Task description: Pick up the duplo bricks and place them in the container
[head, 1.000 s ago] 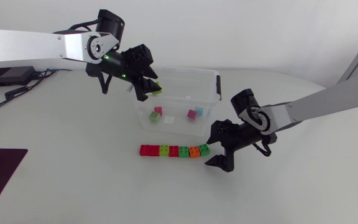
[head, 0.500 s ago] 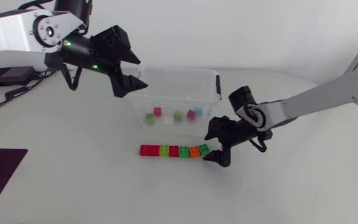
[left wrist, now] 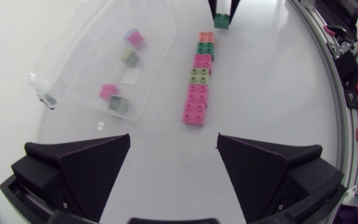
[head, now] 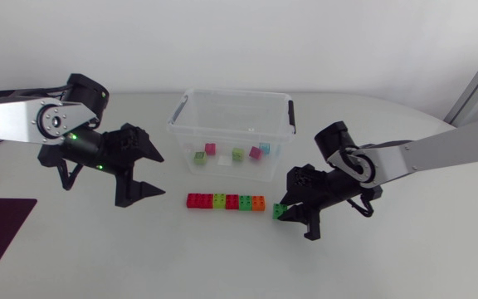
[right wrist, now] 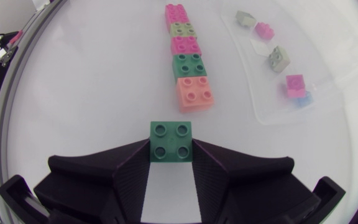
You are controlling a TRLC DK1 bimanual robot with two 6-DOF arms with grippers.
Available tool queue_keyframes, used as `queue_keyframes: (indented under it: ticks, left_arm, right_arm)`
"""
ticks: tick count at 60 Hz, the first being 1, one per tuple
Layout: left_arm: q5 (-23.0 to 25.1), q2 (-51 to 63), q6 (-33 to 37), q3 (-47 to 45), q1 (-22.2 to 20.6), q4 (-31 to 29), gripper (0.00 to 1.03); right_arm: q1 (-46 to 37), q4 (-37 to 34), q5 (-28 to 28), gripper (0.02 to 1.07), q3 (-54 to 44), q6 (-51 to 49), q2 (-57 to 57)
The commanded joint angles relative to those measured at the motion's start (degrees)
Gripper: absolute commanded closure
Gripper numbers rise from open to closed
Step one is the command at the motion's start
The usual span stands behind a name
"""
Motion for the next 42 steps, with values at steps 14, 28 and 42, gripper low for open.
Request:
queue_keyframes:
  ticks: [14, 28, 42]
  left_arm:
    - [-0.38, 15.45, 2.45, -1.65, -6.91, 6.80, 0.06]
    - [-1.26, 22.30, -0.28, 3.45, -7.53, 9.26, 0.08]
    - [-1.70, 22.13, -1.86, 3.10, -9.20, 10.32, 0.69]
  right_arm:
    - [-1.21, -12.24, 0.55, 0.84, 3.49, 1.20, -22.45]
    - [1.25, -10.13, 1.78, 0.84, 11.76, 10.52, -26.49]
    - [1.42, 1.30, 4.50, 0.83, 18.17, 15.35, -14.27]
